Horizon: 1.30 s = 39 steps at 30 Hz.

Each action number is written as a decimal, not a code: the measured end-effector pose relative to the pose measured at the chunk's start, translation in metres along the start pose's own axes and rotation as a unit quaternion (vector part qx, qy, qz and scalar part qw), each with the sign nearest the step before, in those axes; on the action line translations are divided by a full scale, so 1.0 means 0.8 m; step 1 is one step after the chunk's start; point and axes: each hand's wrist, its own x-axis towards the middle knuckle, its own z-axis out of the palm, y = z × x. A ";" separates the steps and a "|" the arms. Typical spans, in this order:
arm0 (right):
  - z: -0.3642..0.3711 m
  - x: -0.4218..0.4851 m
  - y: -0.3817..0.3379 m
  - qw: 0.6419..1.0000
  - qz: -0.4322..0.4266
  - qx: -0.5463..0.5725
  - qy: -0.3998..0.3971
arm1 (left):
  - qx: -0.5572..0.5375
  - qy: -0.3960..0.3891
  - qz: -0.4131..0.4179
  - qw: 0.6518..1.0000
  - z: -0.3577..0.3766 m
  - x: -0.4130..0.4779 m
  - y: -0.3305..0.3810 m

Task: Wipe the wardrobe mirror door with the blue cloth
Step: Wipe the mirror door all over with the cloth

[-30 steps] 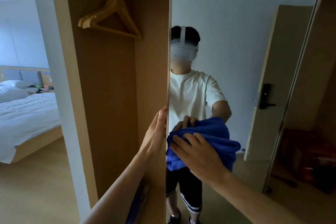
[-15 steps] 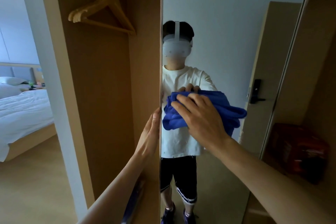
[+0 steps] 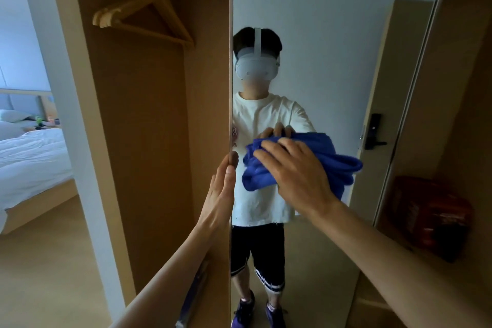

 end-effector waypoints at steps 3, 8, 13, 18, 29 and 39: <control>0.000 0.001 0.006 1.000 0.004 -0.008 0.016 | 0.002 -0.001 -0.008 1.000 0.002 -0.005 0.005; 0.047 -0.060 -0.028 0.997 -0.061 -0.007 -0.043 | 0.014 0.001 0.000 1.000 -0.003 -0.005 0.003; 0.049 -0.066 -0.024 0.992 -0.098 -0.006 -0.084 | 0.021 0.032 0.006 0.999 0.003 -0.006 -0.003; 0.012 -0.024 0.028 1.000 -0.014 -0.024 0.009 | 0.039 0.038 0.026 0.998 0.012 -0.006 -0.008; 0.059 -0.107 0.022 0.997 -0.054 -0.028 -0.049 | 0.082 0.075 0.036 0.993 0.034 -0.006 -0.007; -0.008 -0.046 0.098 0.999 0.024 -0.004 0.024 | 0.083 0.113 0.008 0.990 0.056 -0.003 -0.009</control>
